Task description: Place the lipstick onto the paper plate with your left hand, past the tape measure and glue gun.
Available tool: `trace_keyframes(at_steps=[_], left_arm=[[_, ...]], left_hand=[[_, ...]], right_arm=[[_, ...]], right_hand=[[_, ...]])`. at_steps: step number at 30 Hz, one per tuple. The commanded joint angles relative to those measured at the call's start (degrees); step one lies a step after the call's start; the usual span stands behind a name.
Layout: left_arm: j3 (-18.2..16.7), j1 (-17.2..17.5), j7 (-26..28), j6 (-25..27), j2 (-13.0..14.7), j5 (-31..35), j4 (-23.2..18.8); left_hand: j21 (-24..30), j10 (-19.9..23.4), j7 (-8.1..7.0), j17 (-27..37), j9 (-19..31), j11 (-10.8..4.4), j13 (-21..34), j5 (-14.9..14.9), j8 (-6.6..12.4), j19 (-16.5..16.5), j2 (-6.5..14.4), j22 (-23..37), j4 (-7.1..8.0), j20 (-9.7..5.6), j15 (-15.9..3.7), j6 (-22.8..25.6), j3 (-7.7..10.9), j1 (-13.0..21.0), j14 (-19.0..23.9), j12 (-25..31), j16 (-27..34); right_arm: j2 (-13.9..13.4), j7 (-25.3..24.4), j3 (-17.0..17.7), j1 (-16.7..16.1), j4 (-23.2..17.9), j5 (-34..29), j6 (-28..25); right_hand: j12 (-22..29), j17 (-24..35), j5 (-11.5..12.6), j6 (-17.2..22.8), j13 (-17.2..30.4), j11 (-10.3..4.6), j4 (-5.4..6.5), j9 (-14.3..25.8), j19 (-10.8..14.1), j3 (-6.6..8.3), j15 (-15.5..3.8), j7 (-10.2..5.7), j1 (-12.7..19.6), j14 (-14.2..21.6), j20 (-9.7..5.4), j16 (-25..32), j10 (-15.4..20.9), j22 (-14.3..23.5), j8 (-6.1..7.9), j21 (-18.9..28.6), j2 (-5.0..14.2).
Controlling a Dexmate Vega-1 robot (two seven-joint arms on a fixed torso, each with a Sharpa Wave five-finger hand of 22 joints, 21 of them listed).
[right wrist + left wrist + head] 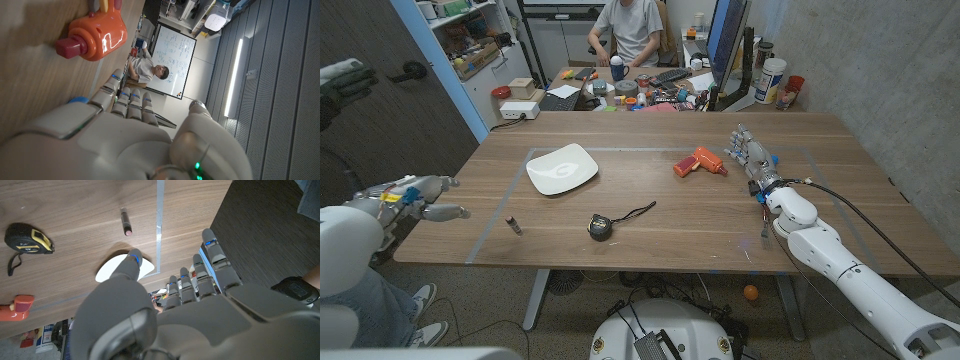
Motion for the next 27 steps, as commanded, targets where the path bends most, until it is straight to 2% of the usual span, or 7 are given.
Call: trace_keyframes(at_steps=[1, 7, 10, 12, 16, 19, 27], left_arm=[[5.2, -4.4, 1.8, -3.8, -4.1, 3.5, 4.0], [7.4, -6.4, 1.9, -4.3, -2.8, 2.2, 6.6], [8.7, -7.4, 0.8, -3.6, -1.3, 2.6, 7.6], [9.3, -7.9, 0.3, -3.4, -0.2, 3.2, 8.2], [10.0, -9.1, -2.1, -2.8, 2.2, 3.7, 9.0], [10.4, -10.2, -3.7, -2.1, 3.6, 4.2, 9.5], [11.4, -11.8, -4.4, -2.0, 6.2, 3.1, 11.7]], left_hand=[[0.3, 0.3, -0.37, 0.3, 0.1, 0.5, 0.3, -0.3, -0.04, 0.9, -0.5, 0.0, 0.05, 0.03, -0.01, 0.0, -0.55, 0.0, 0.6, 0.4, 0.3], [0.3, 0.5, -0.32, 0.4, 0.1, 0.39, 0.4, -0.4, 0.17, 1.4, -0.6, -0.1, 0.17, 0.05, 0.12, 0.6, -0.91, -0.1, 0.6, 0.5, 0.2], [0.3, 0.4, -0.42, 0.4, 0.2, 1.23, 0.5, -0.4, 0.15, 1.7, -0.7, -0.1, 0.23, 0.06, 0.34, 0.5, -1.11, -0.1, 0.6, 0.5, 0.1], [0.3, 0.5, -0.46, 0.4, 0.2, 2.48, 0.6, -0.5, 0.11, 2.1, -0.8, -0.2, 0.29, 0.07, 0.65, 0.5, -1.37, -0.1, 0.6, 0.6, 0.1], [0.1, 1.2, -0.66, 0.4, 0.2, 2.3, 0.6, -0.5, 0.18, 2.3, -0.9, -0.2, 0.33, 0.1, 1.29, 0.7, -1.67, -0.1, 0.2, 0.9, -0.2], [-0.8, 1.8, -0.58, 0.3, 0.2, 2.58, 0.8, -0.5, 1.68, 1.8, -0.9, -0.5, 0.37, 0.14, 2.2, 5.4, -2.33, 0.3, -0.9, 1.2, -0.8], [-1.4, 1.7, -0.52, 0.2, 0.2, 3.08, 0.8, -0.5, 1.35, 1.4, -0.9, -0.6, 0.42, 0.16, 2.36, 5.3, -2.62, 0.4, -1.8, 1.1, -1.2]], right_arm=[[0.0, 0.6, -0.4, 0.5, 1.1, 0.1, -0.4], [-0.1, 0.4, -0.4, 0.3, 1.2, 0.1, -0.5], [-0.1, 0.1, -0.2, 0.2, 1.1, 0.1, -0.5], [-0.2, 0.0, -0.1, 0.2, 1.0, 0.2, -0.6], [-0.3, -0.3, 0.0, 0.1, 0.5, 0.1, -0.8], [-0.3, -0.4, 0.0, 0.2, 0.4, 0.2, -0.8], [0.1, -0.5, -0.2, 0.3, 0.8, 0.0, -0.6]], right_hand=[[0.0, 0.0, 0.2, 0.3, 0.3, -0.26, 0.02, 0.2, 0.3, -0.35, -0.28, -0.45, -0.4, 0.6, 0.33, 0.4, 0.5, 0.1, -0.03, 0.5, -0.16], [0.0, 0.0, 0.2, 0.4, 0.3, -0.16, -0.02, 0.2, 0.4, -0.37, -0.13, -0.52, -0.4, 0.7, 0.32, 0.4, 0.5, 0.1, -0.02, 0.5, -0.17], [0.0, 0.0, 0.2, 0.4, 0.3, -0.14, -0.03, 0.2, 0.4, -0.38, -0.1, -0.61, -0.4, 0.7, 0.34, 0.4, 0.6, 0.1, -0.03, 0.5, -0.17], [0.0, 0.0, 0.2, 0.4, 0.3, -0.26, -0.05, 0.2, 0.4, -0.39, -0.08, -0.63, -0.4, 0.7, 0.39, 0.4, 0.6, 0.1, -0.02, 0.5, -0.17], [0.0, 0.0, 0.2, 0.4, 0.3, -0.2, -0.07, 0.2, 0.4, -0.42, -0.16, -0.67, -0.4, 0.8, 0.37, 0.4, 0.6, 0.1, -0.02, 0.5, -0.2], [0.0, 0.0, 0.2, 0.4, 0.3, -0.25, -0.09, 0.2, 0.4, -0.45, -0.11, -0.71, -0.5, 0.8, 0.42, 0.4, 0.6, 0.1, -0.02, 0.5, -0.22], [0.0, 0.0, 0.2, 0.5, 0.3, -0.17, -0.1, 0.2, 0.4, -0.48, -0.19, -0.87, -0.5, 0.9, 0.44, 0.4, 0.6, 0.1, -0.03, 0.5, -0.19]])
